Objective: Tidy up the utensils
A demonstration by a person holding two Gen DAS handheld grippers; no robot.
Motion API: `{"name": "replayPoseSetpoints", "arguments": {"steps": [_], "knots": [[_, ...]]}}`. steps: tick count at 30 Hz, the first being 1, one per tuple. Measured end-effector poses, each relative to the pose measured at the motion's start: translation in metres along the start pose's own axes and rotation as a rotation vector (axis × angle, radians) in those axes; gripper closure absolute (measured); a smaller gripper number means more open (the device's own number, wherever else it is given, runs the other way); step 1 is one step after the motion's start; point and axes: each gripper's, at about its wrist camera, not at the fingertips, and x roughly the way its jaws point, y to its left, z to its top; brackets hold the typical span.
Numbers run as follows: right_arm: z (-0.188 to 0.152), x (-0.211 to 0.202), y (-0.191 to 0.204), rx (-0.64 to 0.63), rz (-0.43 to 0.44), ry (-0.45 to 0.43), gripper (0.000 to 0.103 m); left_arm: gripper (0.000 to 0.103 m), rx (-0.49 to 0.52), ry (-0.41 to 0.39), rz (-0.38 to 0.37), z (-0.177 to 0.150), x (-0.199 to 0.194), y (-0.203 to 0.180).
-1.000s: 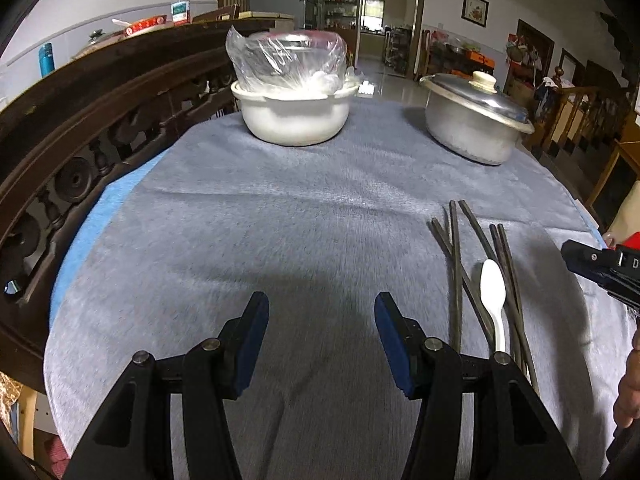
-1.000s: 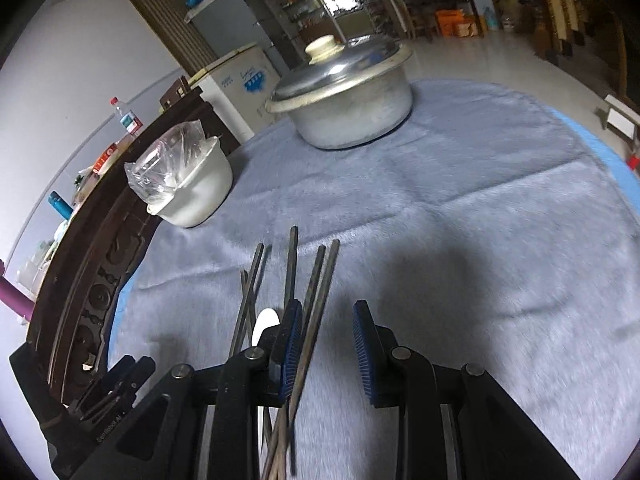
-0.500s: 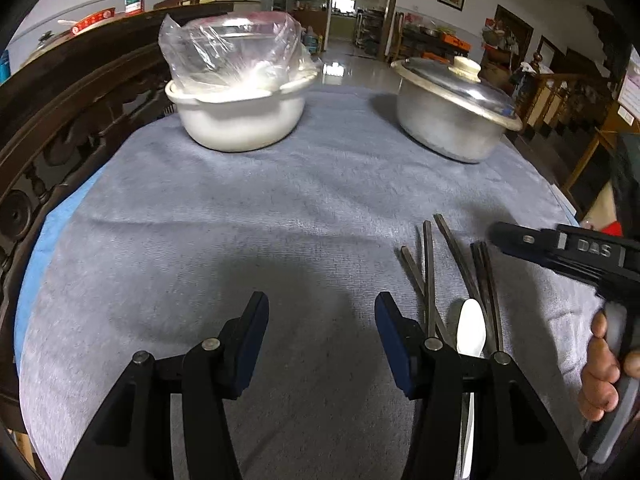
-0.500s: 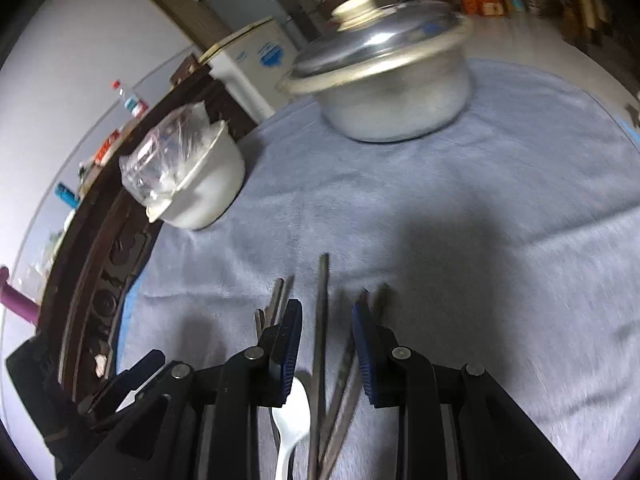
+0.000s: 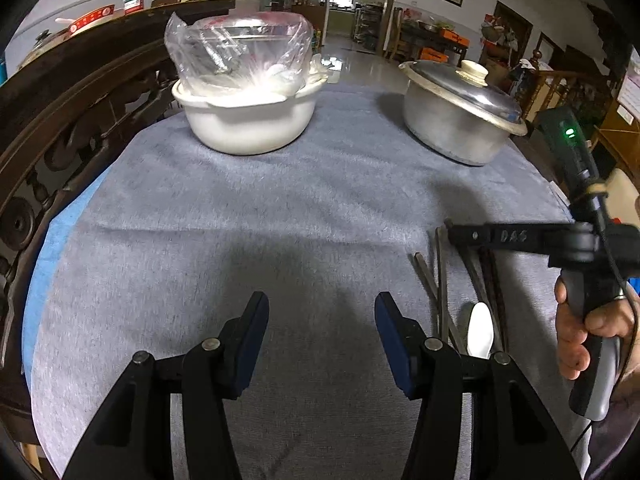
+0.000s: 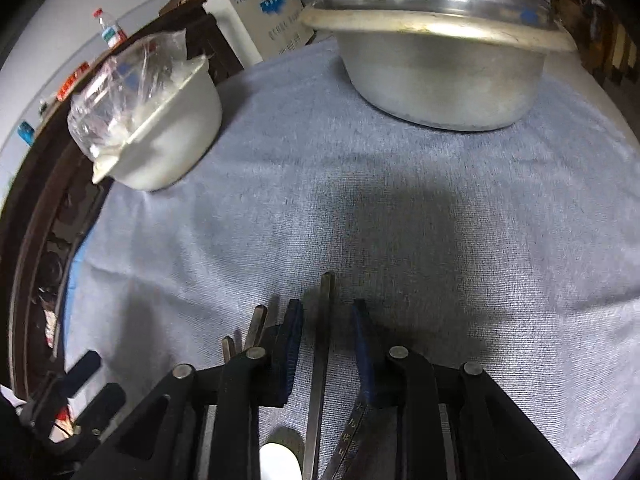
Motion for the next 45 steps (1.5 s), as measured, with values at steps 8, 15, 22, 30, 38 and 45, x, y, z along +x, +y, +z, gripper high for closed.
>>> {"name": "replayPoseSetpoints", "arguments": {"steps": [8, 15, 22, 30, 38, 45], "knots": [[-0.011, -0.026, -0.021, 0.057, 0.084, -0.088, 0.096, 0.047, 0.001, 0.066, -0.135, 0.022, 0.015, -0.009], [-0.035, -0.072, -0.055, 0.138, 0.162, -0.191, 0.096, 0.047, 0.098, 0.114, -0.211, 0.040, 0.042, -0.056], [-0.060, -0.088, -0.082, 0.213, 0.192, -0.228, 0.096, 0.052, 0.169, 0.174, -0.191, 0.049, 0.075, -0.086], [-0.083, -0.105, -0.096, 0.253, 0.227, -0.259, 0.096, 0.097, 0.177, 0.192, -0.194, 0.049, 0.082, -0.087], [-0.113, -0.152, -0.094, 0.274, 0.258, -0.353, 0.096, 0.098, 0.166, 0.044, -0.221, 0.048, 0.020, -0.076], [-0.151, -0.195, -0.089, 0.295, 0.237, -0.462, 0.096, 0.098, 0.116, -0.114, -0.228, 0.031, -0.059, -0.057]]}}
